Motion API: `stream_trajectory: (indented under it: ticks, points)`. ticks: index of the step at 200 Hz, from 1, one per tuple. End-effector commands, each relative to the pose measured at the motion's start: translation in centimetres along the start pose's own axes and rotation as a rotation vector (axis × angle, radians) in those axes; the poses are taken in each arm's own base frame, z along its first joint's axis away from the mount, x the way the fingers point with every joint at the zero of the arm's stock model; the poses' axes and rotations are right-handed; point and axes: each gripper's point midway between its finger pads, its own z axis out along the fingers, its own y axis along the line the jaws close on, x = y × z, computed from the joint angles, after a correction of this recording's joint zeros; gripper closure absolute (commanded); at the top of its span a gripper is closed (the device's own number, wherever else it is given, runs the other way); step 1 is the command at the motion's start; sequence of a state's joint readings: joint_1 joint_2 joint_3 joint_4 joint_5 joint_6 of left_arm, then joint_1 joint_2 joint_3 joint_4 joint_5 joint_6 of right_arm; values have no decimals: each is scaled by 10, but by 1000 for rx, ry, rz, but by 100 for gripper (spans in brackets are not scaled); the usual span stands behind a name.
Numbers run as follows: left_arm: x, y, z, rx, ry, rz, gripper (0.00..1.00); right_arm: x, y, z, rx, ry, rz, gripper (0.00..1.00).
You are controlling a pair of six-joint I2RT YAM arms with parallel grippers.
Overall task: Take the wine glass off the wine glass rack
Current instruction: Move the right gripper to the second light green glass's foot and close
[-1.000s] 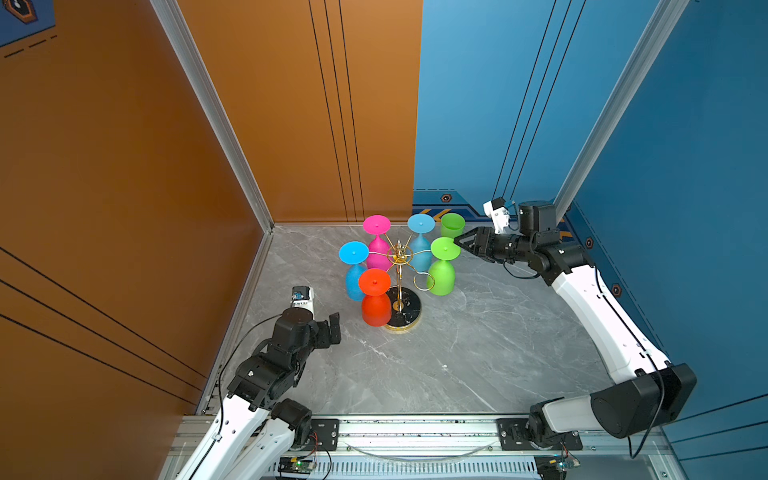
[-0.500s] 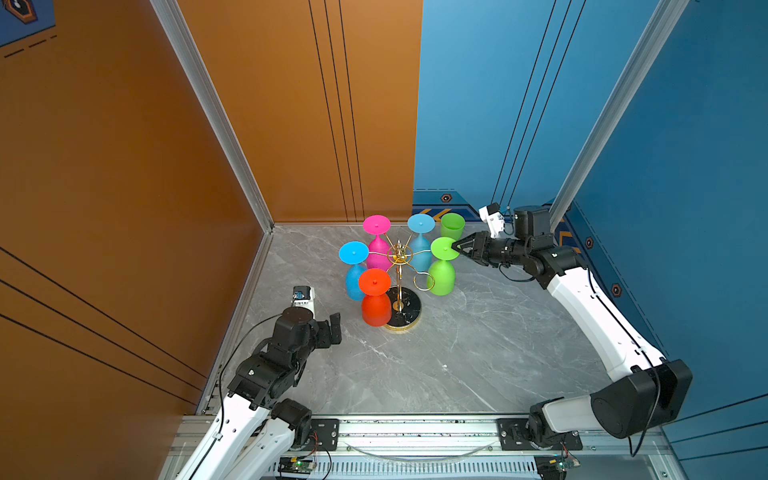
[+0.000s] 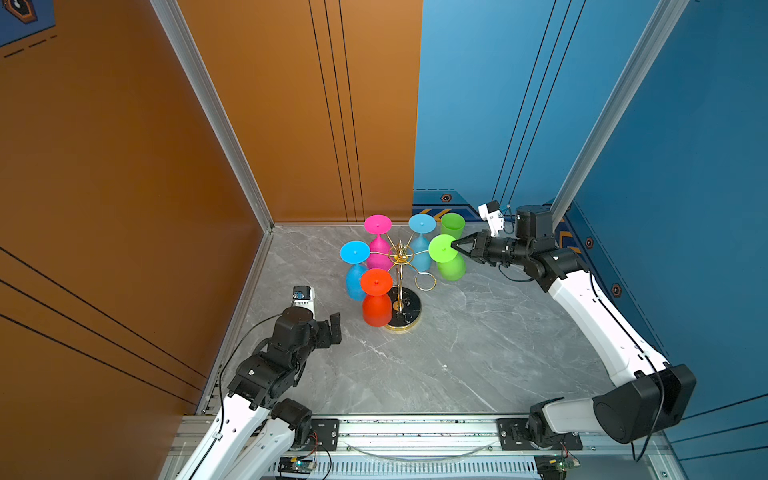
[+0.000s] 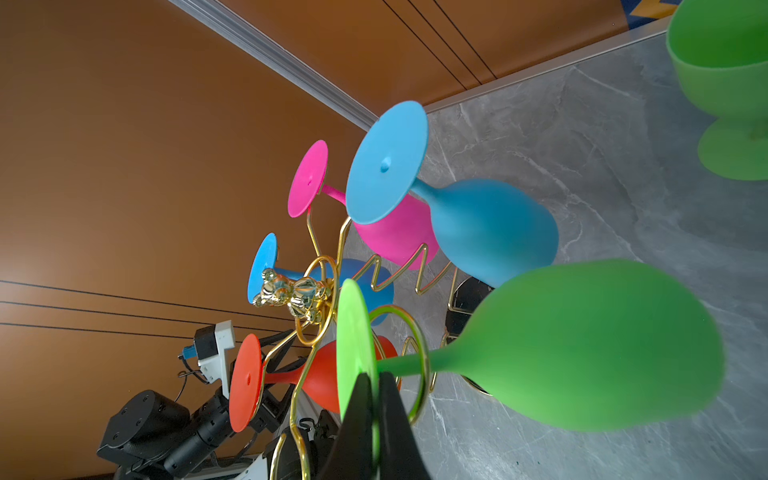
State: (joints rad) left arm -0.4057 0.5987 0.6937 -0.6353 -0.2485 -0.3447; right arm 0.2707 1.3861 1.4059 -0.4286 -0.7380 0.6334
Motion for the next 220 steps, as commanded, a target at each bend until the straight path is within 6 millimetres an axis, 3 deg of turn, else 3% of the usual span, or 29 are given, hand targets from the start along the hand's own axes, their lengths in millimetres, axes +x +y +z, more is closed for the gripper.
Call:
stream_trajectory:
  ticks: [1, 86, 159, 220]
  points:
    - [-11, -3, -5, 17, -27, -6, 2, 7, 5, -3, -10, 11, 1, 95]
    - [-11, -3, -6, 21, -29, -9, 2, 4, 34, -4, -90, -2, -29, 100]
    - [-11, -4, -8, 29, -37, -13, 2, -2, 37, 10, -105, 12, -39, 100]
    - [-13, -4, -11, 35, -51, -20, 2, 3, 46, 21, -134, 48, -53, 100]
